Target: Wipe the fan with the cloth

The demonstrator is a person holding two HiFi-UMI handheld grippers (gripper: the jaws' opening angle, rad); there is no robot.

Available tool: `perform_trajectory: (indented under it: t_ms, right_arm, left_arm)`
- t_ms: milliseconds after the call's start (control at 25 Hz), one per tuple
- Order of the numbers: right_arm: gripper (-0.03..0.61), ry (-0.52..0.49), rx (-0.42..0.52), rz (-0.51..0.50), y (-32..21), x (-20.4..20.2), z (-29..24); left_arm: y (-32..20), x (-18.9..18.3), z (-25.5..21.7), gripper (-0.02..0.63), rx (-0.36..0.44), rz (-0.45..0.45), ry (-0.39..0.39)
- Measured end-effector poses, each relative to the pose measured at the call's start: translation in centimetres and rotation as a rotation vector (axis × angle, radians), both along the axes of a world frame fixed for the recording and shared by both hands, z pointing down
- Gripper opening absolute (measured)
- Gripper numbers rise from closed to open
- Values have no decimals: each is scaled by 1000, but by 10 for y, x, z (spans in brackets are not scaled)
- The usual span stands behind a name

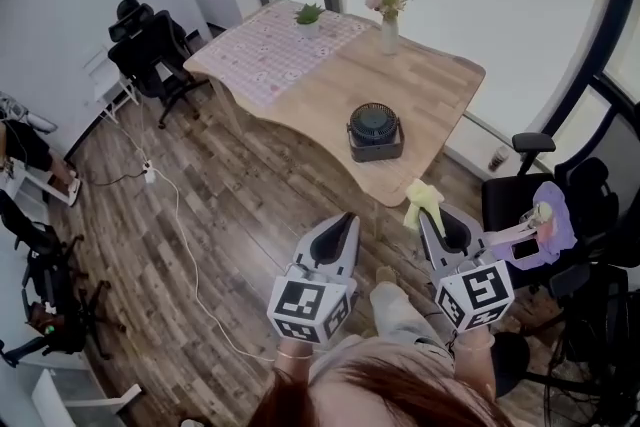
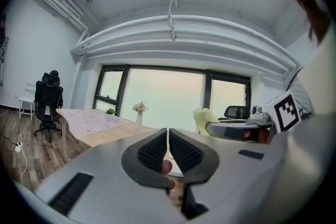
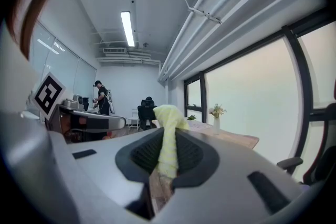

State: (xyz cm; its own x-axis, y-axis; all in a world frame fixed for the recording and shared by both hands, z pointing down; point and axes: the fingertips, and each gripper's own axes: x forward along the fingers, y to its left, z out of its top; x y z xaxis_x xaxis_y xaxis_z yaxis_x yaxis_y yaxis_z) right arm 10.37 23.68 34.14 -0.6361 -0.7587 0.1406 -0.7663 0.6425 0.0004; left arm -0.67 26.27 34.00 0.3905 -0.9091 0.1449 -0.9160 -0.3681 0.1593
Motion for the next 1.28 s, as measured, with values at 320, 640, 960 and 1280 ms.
perform_trajectory:
  t_ms: [320,640,960,1280]
  right_arm:
    - [51,-8,3,-15,-65,-2,-1]
    - [51,-4,-5,-44,-130,-4,1]
    - [51,19,-20,-71,-188,-4,6]
    - [51,28,-37,-119,-240,-10,18]
  left_arm:
    - [-60,5,1,15,-9,14,1]
    - [-122,8,6,15,-28,8,2]
    - [-180,-5,26,15,-98,-70,9]
    - [-227,-12,49,15,-166,-102,0]
